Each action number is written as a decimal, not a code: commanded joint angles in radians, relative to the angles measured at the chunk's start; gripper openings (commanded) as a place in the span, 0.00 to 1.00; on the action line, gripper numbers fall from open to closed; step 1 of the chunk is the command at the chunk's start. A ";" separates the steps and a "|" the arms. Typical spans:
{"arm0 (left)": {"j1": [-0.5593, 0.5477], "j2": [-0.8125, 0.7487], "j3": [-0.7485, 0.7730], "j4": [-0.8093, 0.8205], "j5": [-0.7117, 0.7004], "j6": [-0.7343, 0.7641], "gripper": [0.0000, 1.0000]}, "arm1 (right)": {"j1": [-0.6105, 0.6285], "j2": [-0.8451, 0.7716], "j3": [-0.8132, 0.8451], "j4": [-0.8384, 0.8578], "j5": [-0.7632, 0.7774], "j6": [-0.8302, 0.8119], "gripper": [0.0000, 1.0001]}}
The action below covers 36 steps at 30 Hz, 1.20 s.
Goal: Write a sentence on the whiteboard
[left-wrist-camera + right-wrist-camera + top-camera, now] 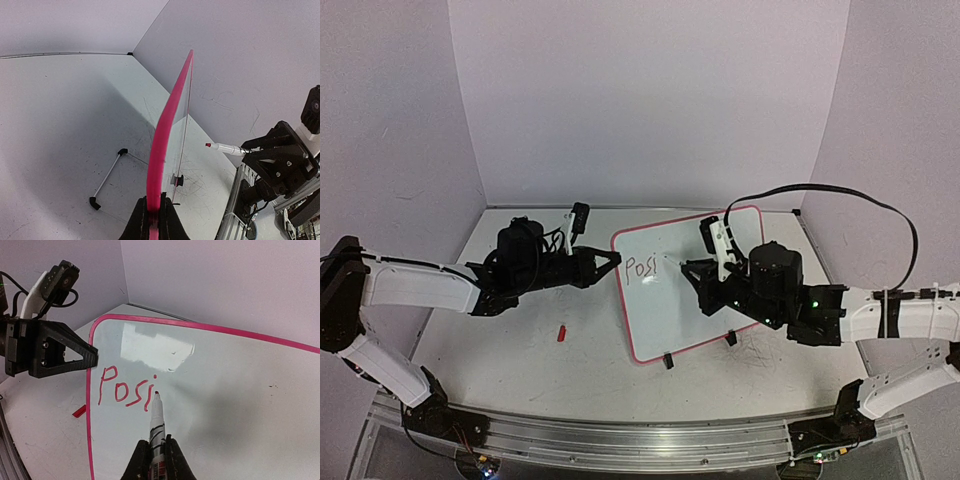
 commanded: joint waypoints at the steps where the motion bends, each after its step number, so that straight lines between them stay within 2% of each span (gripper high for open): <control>1: 0.008 -0.040 0.002 0.019 -0.031 0.014 0.00 | -0.009 0.007 0.012 0.021 0.032 -0.059 0.00; 24: 0.008 -0.036 0.012 0.000 -0.057 0.007 0.00 | -0.016 0.038 0.014 0.034 0.005 -0.059 0.00; 36: 0.008 -0.039 0.012 -0.007 -0.064 0.009 0.00 | -0.016 0.068 0.031 0.046 0.046 -0.078 0.00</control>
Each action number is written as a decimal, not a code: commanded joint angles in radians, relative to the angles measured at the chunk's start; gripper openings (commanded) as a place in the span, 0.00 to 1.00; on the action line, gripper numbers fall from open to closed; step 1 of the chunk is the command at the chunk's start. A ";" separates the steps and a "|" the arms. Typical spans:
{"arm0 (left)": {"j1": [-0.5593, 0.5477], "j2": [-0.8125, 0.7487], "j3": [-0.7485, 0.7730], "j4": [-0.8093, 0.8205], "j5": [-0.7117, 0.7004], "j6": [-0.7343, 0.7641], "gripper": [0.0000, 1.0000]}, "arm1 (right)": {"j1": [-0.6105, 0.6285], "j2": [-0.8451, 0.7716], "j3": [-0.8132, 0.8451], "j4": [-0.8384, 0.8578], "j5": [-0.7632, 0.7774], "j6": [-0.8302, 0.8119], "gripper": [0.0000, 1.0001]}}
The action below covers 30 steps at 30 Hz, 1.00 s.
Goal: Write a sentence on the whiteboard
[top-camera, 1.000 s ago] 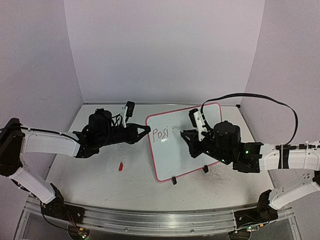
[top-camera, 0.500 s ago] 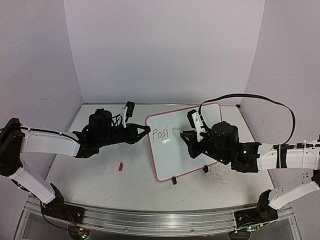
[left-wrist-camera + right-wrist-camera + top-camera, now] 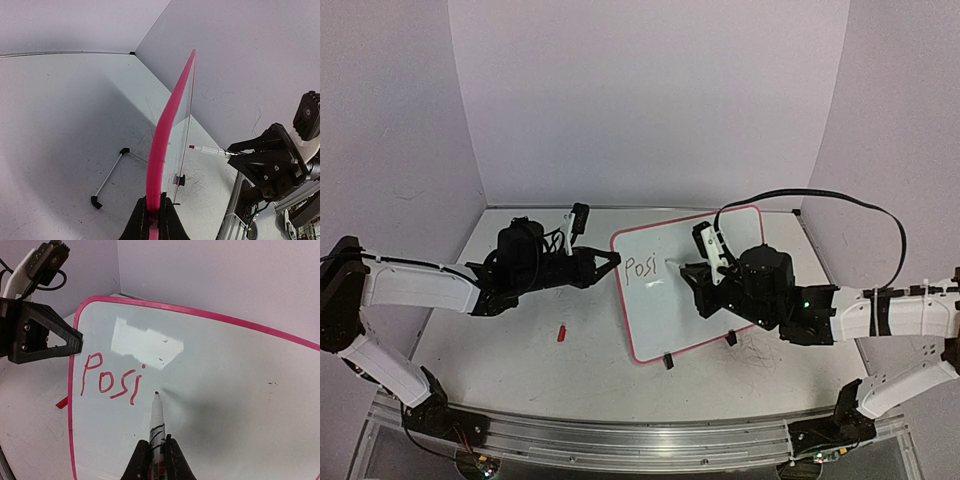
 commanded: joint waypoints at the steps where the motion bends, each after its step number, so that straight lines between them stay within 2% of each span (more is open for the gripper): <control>1: 0.007 -0.039 0.012 0.001 -0.054 0.010 0.00 | -0.003 0.018 0.031 0.037 0.026 -0.015 0.00; 23: 0.008 -0.013 0.030 -0.013 -0.060 0.027 0.00 | -0.005 -0.019 -0.012 0.078 0.011 -0.036 0.00; 30: 0.008 -0.001 0.035 -0.026 -0.054 0.030 0.00 | -0.005 -0.017 0.005 0.048 0.013 0.028 0.00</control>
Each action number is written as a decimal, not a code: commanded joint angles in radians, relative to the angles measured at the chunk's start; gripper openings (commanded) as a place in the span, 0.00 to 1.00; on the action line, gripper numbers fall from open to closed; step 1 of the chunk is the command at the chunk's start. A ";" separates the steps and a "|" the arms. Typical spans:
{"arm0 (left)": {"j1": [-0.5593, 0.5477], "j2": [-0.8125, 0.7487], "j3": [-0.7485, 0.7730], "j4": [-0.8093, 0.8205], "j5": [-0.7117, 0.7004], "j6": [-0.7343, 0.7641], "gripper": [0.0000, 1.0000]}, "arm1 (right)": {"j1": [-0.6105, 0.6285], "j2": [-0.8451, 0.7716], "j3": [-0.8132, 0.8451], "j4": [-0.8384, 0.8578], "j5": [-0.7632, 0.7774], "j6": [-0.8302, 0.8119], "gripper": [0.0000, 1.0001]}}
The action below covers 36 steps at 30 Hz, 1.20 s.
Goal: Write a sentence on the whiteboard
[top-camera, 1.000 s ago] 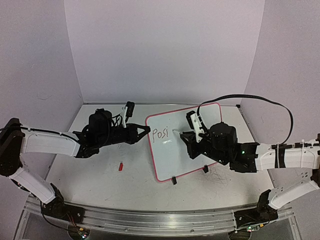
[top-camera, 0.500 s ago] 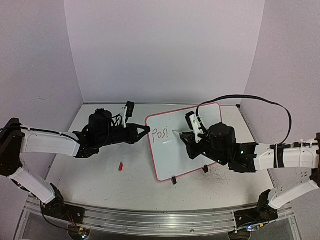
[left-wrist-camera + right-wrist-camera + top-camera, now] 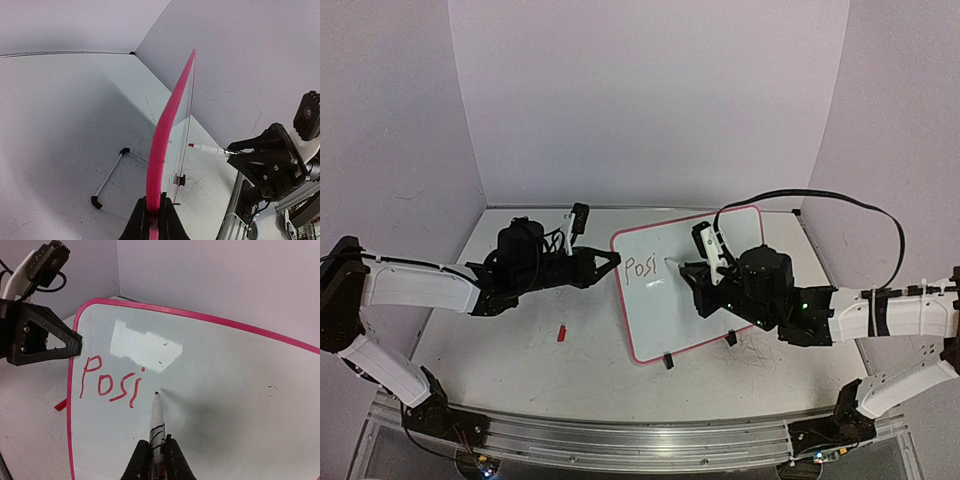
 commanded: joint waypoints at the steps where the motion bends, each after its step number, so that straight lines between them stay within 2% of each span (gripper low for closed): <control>1: 0.008 0.001 0.034 -0.027 -0.055 0.028 0.00 | -0.005 -0.024 0.020 0.000 0.012 0.050 0.00; 7: 0.008 0.015 0.033 -0.031 -0.051 0.025 0.05 | -0.005 -0.026 0.031 -0.043 0.053 0.051 0.00; 12: 0.008 0.016 0.041 -0.036 -0.040 0.027 0.12 | -0.016 0.004 0.046 -0.028 0.047 -0.009 0.00; 15: 0.008 0.020 0.044 -0.037 -0.045 0.023 0.12 | -0.033 0.008 0.053 -0.004 0.017 -0.065 0.00; 19: 0.008 0.030 0.053 -0.039 -0.046 0.016 0.11 | -0.049 -0.020 0.029 0.027 -0.013 -0.067 0.00; 26: 0.008 0.032 0.067 -0.053 -0.048 0.041 0.00 | -0.049 -0.010 0.017 0.043 -0.002 -0.066 0.00; 36: 0.008 0.035 0.068 -0.059 -0.049 0.059 0.00 | -0.049 0.005 0.029 0.093 -0.077 -0.063 0.00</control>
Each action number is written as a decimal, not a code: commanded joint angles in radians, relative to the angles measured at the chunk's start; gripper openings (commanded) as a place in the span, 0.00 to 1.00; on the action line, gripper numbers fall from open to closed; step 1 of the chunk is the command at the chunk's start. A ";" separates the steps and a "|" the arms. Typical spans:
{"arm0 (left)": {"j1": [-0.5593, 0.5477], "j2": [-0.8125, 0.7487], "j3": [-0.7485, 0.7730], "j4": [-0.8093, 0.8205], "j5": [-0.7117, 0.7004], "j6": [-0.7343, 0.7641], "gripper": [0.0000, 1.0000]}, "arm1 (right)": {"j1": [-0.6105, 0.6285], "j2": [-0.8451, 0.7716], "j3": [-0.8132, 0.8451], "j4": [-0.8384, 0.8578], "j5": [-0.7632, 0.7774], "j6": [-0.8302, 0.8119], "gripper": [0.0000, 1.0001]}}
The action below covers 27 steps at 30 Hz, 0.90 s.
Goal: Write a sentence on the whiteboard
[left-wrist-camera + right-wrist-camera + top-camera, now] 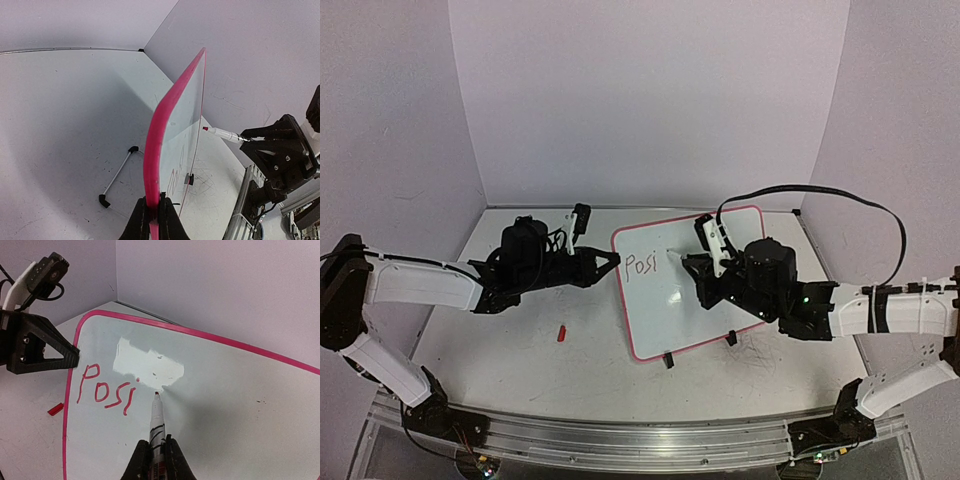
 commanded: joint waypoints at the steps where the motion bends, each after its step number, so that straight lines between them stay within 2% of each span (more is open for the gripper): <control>1: 0.005 0.013 0.046 -0.020 -0.025 0.050 0.00 | -0.001 0.008 0.023 0.065 -0.036 -0.004 0.00; 27: 0.005 -0.002 0.037 -0.021 -0.022 0.054 0.00 | -0.001 0.091 0.082 0.075 0.006 0.008 0.00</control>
